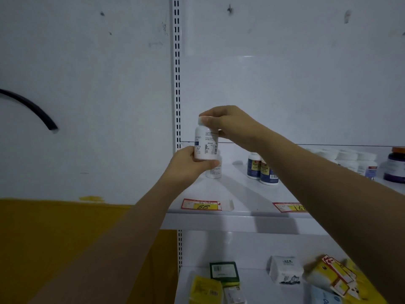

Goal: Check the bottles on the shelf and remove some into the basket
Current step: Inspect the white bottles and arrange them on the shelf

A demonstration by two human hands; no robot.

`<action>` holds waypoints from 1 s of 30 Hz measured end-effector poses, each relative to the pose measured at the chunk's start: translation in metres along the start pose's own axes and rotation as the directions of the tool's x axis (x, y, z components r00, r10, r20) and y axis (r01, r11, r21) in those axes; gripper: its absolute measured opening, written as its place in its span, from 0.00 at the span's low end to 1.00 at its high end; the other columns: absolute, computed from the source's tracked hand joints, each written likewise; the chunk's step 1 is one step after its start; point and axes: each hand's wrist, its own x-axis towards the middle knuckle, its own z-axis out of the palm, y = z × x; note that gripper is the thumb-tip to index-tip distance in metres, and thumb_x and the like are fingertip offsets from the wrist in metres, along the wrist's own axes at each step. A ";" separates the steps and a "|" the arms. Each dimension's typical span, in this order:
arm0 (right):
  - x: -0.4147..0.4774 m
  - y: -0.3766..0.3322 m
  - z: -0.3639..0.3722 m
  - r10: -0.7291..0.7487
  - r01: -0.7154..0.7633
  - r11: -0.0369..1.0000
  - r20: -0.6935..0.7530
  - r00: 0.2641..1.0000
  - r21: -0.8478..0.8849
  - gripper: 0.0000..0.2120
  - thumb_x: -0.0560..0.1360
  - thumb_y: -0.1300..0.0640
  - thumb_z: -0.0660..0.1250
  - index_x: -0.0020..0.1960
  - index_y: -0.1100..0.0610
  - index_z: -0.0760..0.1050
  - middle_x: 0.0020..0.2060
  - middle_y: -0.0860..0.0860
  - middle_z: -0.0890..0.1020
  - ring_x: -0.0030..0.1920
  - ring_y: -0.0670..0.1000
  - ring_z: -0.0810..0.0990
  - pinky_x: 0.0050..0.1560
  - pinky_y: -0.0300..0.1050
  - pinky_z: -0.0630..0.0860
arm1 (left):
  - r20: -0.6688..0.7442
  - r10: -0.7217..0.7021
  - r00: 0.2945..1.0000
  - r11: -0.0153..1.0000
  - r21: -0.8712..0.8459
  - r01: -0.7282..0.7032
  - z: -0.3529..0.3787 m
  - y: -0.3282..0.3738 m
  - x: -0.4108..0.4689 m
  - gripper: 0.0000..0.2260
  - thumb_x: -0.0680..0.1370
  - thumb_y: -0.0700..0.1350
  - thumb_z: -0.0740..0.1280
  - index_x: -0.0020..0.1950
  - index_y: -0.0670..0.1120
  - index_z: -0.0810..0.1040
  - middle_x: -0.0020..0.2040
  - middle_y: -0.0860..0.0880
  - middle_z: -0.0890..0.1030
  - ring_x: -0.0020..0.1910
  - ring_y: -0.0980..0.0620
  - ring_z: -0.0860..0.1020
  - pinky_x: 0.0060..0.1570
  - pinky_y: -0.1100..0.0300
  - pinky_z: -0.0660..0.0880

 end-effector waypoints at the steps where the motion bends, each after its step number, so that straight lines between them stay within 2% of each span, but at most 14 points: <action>1: 0.000 -0.001 0.000 0.010 -0.010 1.000 0.022 1.000 0.000 0.09 0.78 0.56 0.64 0.55 0.57 0.78 0.50 0.52 0.82 0.52 0.50 0.80 0.57 0.46 0.77 | -0.013 0.000 1.000 1.000 -0.010 -0.001 0.001 -0.001 0.000 0.13 0.72 0.45 0.72 0.55 0.50 0.74 0.52 0.53 0.79 0.49 0.55 0.77 0.42 0.68 0.70; 3: 0.000 -0.001 0.000 0.039 -0.037 0.998 0.042 0.998 -0.045 0.11 0.77 0.51 0.65 0.56 0.55 0.78 0.52 0.50 0.81 0.55 0.49 0.79 0.58 0.47 0.76 | -0.052 -0.002 0.999 1.000 -0.010 0.002 0.004 -0.005 0.001 0.13 0.72 0.45 0.73 0.53 0.50 0.74 0.51 0.53 0.79 0.49 0.53 0.78 0.44 0.65 0.71; 5: 0.001 0.000 -0.001 0.056 -0.057 0.992 -0.007 0.998 -0.110 0.14 0.73 0.44 0.69 0.52 0.52 0.79 0.51 0.49 0.82 0.54 0.49 0.79 0.58 0.49 0.76 | -0.093 -0.002 0.996 1.000 0.011 0.003 0.006 -0.008 0.002 0.14 0.70 0.45 0.74 0.52 0.50 0.74 0.51 0.52 0.80 0.50 0.52 0.79 0.44 0.63 0.74; 7: 0.002 0.001 -0.004 0.046 -0.054 0.991 -0.070 0.997 -0.120 0.13 0.71 0.46 0.72 0.48 0.54 0.80 0.48 0.51 0.83 0.51 0.50 0.80 0.58 0.52 0.78 | -0.070 -0.010 0.997 1.000 0.014 0.011 0.007 -0.007 0.002 0.17 0.69 0.45 0.75 0.54 0.49 0.74 0.52 0.51 0.80 0.50 0.52 0.79 0.45 0.63 0.74; 9: 0.002 0.002 -0.007 0.024 -0.032 0.996 -0.089 0.996 -0.084 0.11 0.72 0.51 0.72 0.50 0.57 0.81 0.47 0.52 0.84 0.51 0.52 0.81 0.59 0.54 0.77 | -0.010 -0.040 0.999 0.999 -0.020 0.039 0.008 -0.004 0.001 0.20 0.69 0.47 0.75 0.58 0.48 0.73 0.53 0.52 0.79 0.50 0.54 0.78 0.42 0.66 0.72; 13: -0.001 0.005 -0.009 -0.005 0.004 1.000 -0.088 0.996 -0.013 0.10 0.75 0.56 0.69 0.55 0.57 0.78 0.49 0.55 0.83 0.54 0.55 0.81 0.61 0.55 0.75 | 0.050 -0.048 0.998 0.999 -0.015 0.049 0.009 0.001 0.001 0.16 0.73 0.49 0.71 0.59 0.50 0.72 0.51 0.55 0.77 0.45 0.59 0.75 0.47 0.63 0.69; 16: -0.003 0.006 -0.008 0.059 -0.057 0.998 -0.054 0.997 0.031 0.17 0.76 0.53 0.68 0.62 0.56 0.73 0.56 0.58 0.80 0.56 0.56 0.79 0.61 0.51 0.76 | 0.015 -0.049 0.999 0.998 -0.030 0.050 0.010 0.000 0.003 0.16 0.73 0.47 0.71 0.58 0.48 0.72 0.52 0.54 0.78 0.45 0.59 0.76 0.47 0.64 0.70; 19: -0.002 0.006 -0.004 0.125 -0.132 0.988 -0.086 0.988 -0.078 0.25 0.72 0.45 0.71 0.62 0.58 0.72 0.55 0.54 0.79 0.55 0.53 0.79 0.58 0.50 0.77 | -0.061 -0.032 0.998 0.999 -0.037 0.030 0.011 -0.002 0.004 0.17 0.71 0.46 0.73 0.56 0.48 0.72 0.50 0.53 0.79 0.42 0.60 0.77 0.39 0.69 0.69; 22: -0.001 0.006 -0.005 0.123 -0.130 0.991 -0.132 0.984 -0.044 0.20 0.73 0.49 0.71 0.59 0.59 0.75 0.51 0.52 0.81 0.51 0.52 0.80 0.54 0.48 0.79 | -0.038 -0.059 0.998 0.998 -0.027 0.058 0.009 -0.002 0.004 0.18 0.71 0.48 0.73 0.57 0.47 0.72 0.50 0.53 0.79 0.42 0.60 0.77 0.40 0.68 0.70; 24: -0.002 0.005 -0.008 0.113 -0.113 0.994 -0.101 0.988 0.014 0.18 0.74 0.52 0.70 0.61 0.57 0.75 0.49 0.51 0.81 0.49 0.49 0.80 0.49 0.43 0.78 | 0.025 -0.091 0.996 0.996 -0.011 0.091 0.006 -0.001 0.003 0.19 0.72 0.51 0.72 0.60 0.48 0.73 0.52 0.53 0.79 0.47 0.58 0.77 0.50 0.62 0.72; 26: -0.003 0.005 -0.009 0.108 -0.106 0.992 -0.037 0.993 0.066 0.17 0.76 0.53 0.68 0.63 0.56 0.73 0.49 0.50 0.81 0.50 0.47 0.80 0.48 0.41 0.77 | 0.076 -0.091 0.993 0.996 0.014 0.090 0.003 -0.002 0.002 0.20 0.73 0.51 0.71 0.63 0.49 0.74 0.57 0.52 0.79 0.54 0.53 0.76 0.58 0.56 0.71; 28: -0.003 0.005 -0.007 0.115 -0.116 0.990 0.015 0.993 0.074 0.17 0.77 0.53 0.66 0.65 0.54 0.72 0.51 0.49 0.81 0.52 0.46 0.79 0.52 0.42 0.76 | 0.071 -0.078 0.994 0.997 0.013 0.077 0.002 -0.003 0.000 0.20 0.74 0.50 0.70 0.64 0.49 0.74 0.58 0.53 0.78 0.54 0.53 0.76 0.57 0.58 0.70; 30: -0.002 0.004 -0.004 0.128 -0.131 0.988 0.048 0.991 0.081 0.20 0.77 0.52 0.67 0.67 0.55 0.70 0.53 0.49 0.80 0.54 0.46 0.78 0.55 0.43 0.75 | 0.038 -0.071 0.997 0.997 0.005 0.071 0.001 -0.003 0.000 0.19 0.74 0.48 0.70 0.64 0.48 0.75 0.56 0.53 0.78 0.50 0.55 0.75 0.51 0.63 0.70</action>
